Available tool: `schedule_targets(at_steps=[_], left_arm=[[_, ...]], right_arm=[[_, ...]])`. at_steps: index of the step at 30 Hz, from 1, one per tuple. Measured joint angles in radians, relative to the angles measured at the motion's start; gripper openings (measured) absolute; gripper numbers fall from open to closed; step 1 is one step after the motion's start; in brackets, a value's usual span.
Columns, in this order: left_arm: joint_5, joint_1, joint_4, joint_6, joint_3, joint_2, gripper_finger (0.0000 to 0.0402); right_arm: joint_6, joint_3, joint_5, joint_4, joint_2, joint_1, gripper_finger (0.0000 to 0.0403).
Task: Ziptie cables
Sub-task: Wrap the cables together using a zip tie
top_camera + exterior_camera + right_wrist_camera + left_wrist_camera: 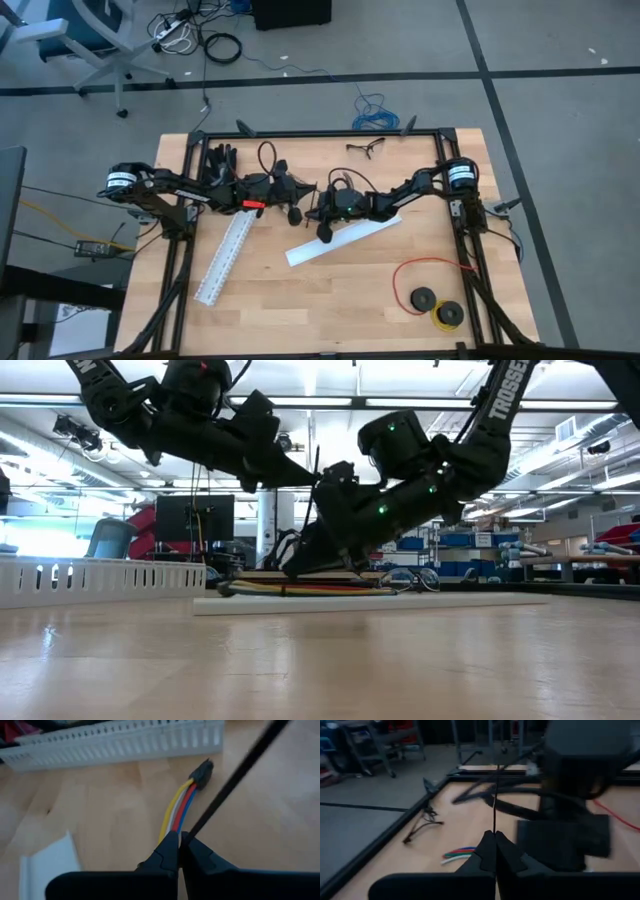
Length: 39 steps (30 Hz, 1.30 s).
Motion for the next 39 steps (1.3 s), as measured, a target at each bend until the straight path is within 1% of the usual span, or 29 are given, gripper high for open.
schedule_targets(at_steps=[11, 17, 22, 28, 32, 36, 39], left_arm=[[-0.207, -0.001, 0.056, 0.053, 0.000, -0.001, 0.0000], [-0.268, -0.001, 0.077, 0.077, 0.000, -0.002, 0.0000], [-0.344, -0.001, 0.080, 0.078, 0.000, -0.002, 0.0000], [-0.352, 0.000, 0.080, 0.077, 0.000, -0.002, 0.0000], [-0.352, -0.004, 0.062, 0.069, 0.002, -0.002, 0.0005], [-0.323, -0.007, 0.016, 0.011, 0.005, -0.005, 0.0025], [-0.271, -0.006, -0.052, -0.014, 0.005, -0.006, 0.0046]], right_arm=[[-0.001, 0.000, -0.007, -0.022, -0.002, 0.015, 0.0009], [-0.002, 0.000, -0.011, -0.035, -0.002, 0.015, 0.0007], [-0.002, 0.000, -0.030, -0.073, -0.002, 0.015, 0.0008], [-0.002, 0.000, -0.030, -0.077, -0.002, 0.015, 0.0009], [-0.027, 0.000, -0.027, -0.044, -0.002, 0.013, 0.0017], [-0.057, -0.002, -0.037, -0.031, -0.002, 0.015, 0.0038], [-0.066, -0.002, -0.047, -0.024, -0.002, 0.014, 0.0065]])
